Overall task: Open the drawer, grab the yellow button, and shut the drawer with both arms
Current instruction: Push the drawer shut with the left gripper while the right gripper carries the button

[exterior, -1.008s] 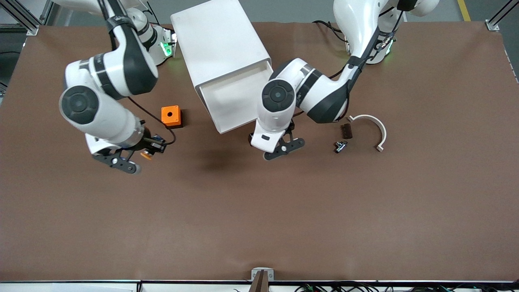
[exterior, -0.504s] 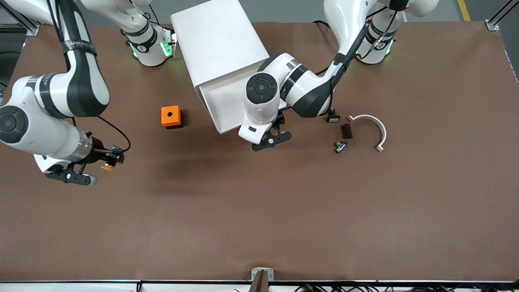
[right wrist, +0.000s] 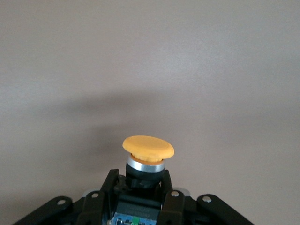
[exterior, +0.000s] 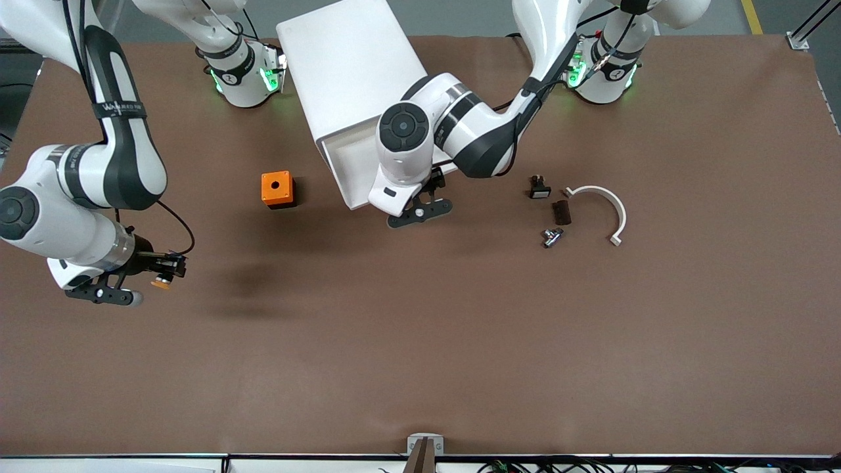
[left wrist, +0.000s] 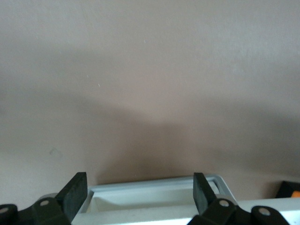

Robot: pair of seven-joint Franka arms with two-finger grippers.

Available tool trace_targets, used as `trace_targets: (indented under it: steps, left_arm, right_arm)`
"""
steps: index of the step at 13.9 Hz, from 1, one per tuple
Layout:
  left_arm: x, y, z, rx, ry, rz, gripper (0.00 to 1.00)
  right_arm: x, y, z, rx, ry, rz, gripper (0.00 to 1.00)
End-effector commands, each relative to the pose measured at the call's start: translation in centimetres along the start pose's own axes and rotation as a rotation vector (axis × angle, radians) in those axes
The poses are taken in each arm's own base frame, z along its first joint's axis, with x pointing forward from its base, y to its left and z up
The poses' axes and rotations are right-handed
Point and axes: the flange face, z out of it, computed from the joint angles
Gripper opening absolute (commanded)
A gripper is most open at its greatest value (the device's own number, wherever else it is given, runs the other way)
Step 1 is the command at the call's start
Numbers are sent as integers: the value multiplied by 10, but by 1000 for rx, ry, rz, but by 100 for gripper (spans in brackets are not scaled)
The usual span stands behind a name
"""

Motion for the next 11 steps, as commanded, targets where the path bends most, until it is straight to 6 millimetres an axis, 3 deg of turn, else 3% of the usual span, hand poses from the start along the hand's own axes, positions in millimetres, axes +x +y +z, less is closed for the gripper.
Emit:
trace_targets:
  steps: [1,4,6,11]
  left_arm:
    - [-19,7,8,-6,-36,25,99]
    - [-45,15,21,-10,-98,38,99]
    - [-61,20,27,-20,-145,40,99]
    - [-94,28,42,-33,-245,37,99]
  right_arm:
    - [6,22,24,-5,13,-26,1]
    - [15,58,59,-9,34,-58,0]
    - [17,71,72,-10,28,-59,0]
    - [20,80,93,-14,41,-62,0]
